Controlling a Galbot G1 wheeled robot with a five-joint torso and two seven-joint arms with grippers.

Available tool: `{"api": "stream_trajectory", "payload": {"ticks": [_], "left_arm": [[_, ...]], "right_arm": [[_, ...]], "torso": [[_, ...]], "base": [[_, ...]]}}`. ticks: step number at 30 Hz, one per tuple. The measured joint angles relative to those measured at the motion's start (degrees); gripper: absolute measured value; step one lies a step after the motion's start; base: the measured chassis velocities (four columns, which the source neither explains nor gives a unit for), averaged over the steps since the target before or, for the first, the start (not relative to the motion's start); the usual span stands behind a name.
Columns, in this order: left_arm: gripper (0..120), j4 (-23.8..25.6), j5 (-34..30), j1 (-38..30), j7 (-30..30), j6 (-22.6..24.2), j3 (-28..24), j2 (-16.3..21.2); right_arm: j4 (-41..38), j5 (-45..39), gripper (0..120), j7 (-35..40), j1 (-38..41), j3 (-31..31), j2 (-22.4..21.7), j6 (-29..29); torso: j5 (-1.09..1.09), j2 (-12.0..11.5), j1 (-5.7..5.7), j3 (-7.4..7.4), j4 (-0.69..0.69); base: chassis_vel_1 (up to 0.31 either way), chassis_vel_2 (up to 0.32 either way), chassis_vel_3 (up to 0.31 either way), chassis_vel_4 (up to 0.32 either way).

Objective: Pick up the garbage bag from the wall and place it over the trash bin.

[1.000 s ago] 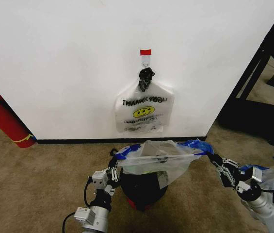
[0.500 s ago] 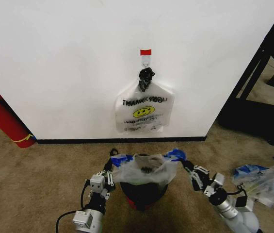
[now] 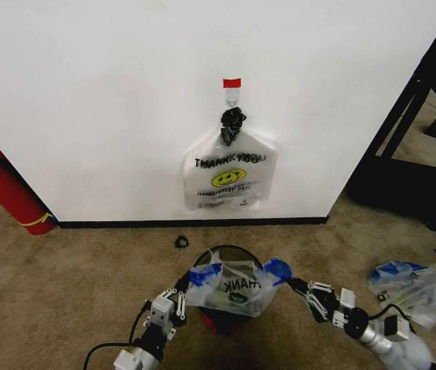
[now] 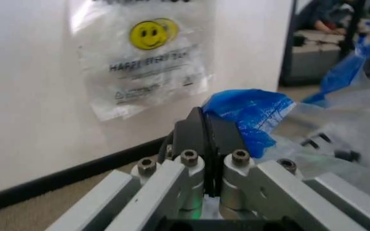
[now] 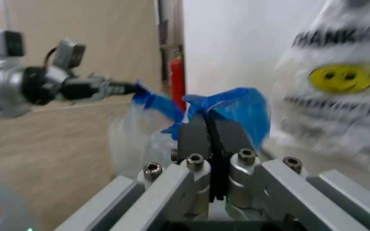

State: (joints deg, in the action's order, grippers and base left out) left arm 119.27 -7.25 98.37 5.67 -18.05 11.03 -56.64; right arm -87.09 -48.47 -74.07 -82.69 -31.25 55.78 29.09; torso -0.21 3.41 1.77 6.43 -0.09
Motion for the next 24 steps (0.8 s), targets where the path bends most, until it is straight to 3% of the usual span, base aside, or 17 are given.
{"api": "stream_trajectory", "payload": {"ticks": [7,17,24], "left_arm": [[0,-1.7,2.5,0.0,-0.8,-1.7,0.7,0.6],[0,1.5,0.8,-2.5,-0.7,-7.4,2.2,-0.7],[0,-1.3,-1.5,-6.0,-1.1,-7.9,1.2,-1.8]], "right_arm": [[3.5,-1.3,0,-3.7,0.6,-0.4,1.2,0.6],[-1.4,-15.5,0,-2.6,1.5,1.1,1.8,2.5],[-2.1,-18.1,0,-2.6,2.0,1.2,2.3,2.9]], "torso": [[0.0,0.0,0.0,0.0,0.0],[0.0,0.0,0.0,0.0,0.0],[0.0,0.0,0.0,0.0,0.0]], "base": [[0.0,0.0,0.0,0.0],[0.0,0.0,0.0,0.0],[0.0,0.0,0.0,0.0]]}}
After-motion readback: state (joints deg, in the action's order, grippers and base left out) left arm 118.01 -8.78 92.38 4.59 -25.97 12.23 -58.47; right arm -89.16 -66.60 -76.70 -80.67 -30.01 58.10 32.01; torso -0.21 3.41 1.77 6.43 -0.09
